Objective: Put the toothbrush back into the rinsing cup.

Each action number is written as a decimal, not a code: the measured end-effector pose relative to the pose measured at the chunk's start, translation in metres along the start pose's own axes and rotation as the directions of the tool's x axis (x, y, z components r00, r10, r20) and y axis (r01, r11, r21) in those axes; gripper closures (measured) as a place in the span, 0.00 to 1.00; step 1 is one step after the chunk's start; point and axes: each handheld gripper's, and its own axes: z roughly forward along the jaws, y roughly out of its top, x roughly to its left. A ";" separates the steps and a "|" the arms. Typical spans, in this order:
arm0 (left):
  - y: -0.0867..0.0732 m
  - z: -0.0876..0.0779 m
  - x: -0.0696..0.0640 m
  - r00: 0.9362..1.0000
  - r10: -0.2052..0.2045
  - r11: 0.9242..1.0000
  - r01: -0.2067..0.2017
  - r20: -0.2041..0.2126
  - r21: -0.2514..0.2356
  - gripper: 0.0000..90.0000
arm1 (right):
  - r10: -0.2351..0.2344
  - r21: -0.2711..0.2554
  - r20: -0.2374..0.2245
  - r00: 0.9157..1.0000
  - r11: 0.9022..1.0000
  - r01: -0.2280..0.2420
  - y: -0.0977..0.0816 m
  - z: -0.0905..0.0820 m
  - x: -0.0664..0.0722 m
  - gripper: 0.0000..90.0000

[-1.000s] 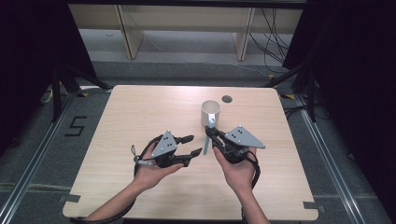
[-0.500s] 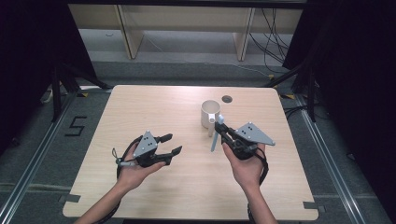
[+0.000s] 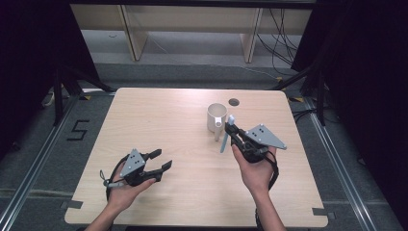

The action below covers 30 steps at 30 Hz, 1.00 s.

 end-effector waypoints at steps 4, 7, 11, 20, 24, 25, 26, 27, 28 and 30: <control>-0.007 -0.004 0.004 1.000 -0.017 1.000 0.017 -0.024 -0.001 0.44 | 0.007 0.007 0.010 1.000 1.000 -0.007 0.003 -0.001 -0.003 0.94; -0.009 -0.003 0.007 0.999 -0.026 1.000 0.026 -0.030 -0.003 0.44 | 0.007 0.006 0.019 1.000 1.000 -0.007 0.004 0.000 -0.007 0.94; -0.008 -0.002 0.009 0.999 -0.029 0.999 0.029 -0.027 -0.025 0.44 | 0.005 -0.008 0.023 1.000 1.000 -0.004 0.007 0.005 -0.011 0.94; -0.006 -0.004 0.009 0.999 -0.032 0.999 0.032 -0.036 -0.015 0.44 | -0.030 -0.023 0.050 0.998 0.999 0.031 0.020 0.016 -0.018 0.94; -0.007 -0.004 0.010 0.999 -0.034 0.999 0.033 -0.036 -0.014 0.44 | -0.022 -0.033 0.053 0.998 0.999 0.024 0.030 0.022 -0.018 0.94; -0.007 -0.003 0.010 0.999 -0.037 0.999 0.036 -0.031 -0.022 0.43 | -0.020 -0.039 0.052 0.998 0.999 0.022 0.032 0.024 -0.018 0.94; -0.008 -0.002 0.010 0.999 -0.040 0.999 0.040 -0.026 -0.028 0.43 | -0.033 -0.049 0.061 0.998 0.998 0.036 0.034 0.025 -0.019 0.94; -0.008 -0.002 0.010 0.999 -0.041 0.999 0.040 -0.026 -0.027 0.44 | -0.028 -0.048 0.057 0.998 0.998 0.030 0.037 0.027 -0.019 0.94; -0.008 -0.002 0.010 0.999 -0.042 0.999 0.041 -0.025 -0.028 0.43 | -0.032 -0.051 0.057 0.998 0.998 0.035 0.038 0.029 -0.019 0.94; -0.007 -0.003 0.010 0.999 -0.038 0.999 0.038 -0.031 -0.013 0.44 | -0.035 -0.055 0.060 0.998 0.998 0.038 0.040 0.033 -0.018 0.94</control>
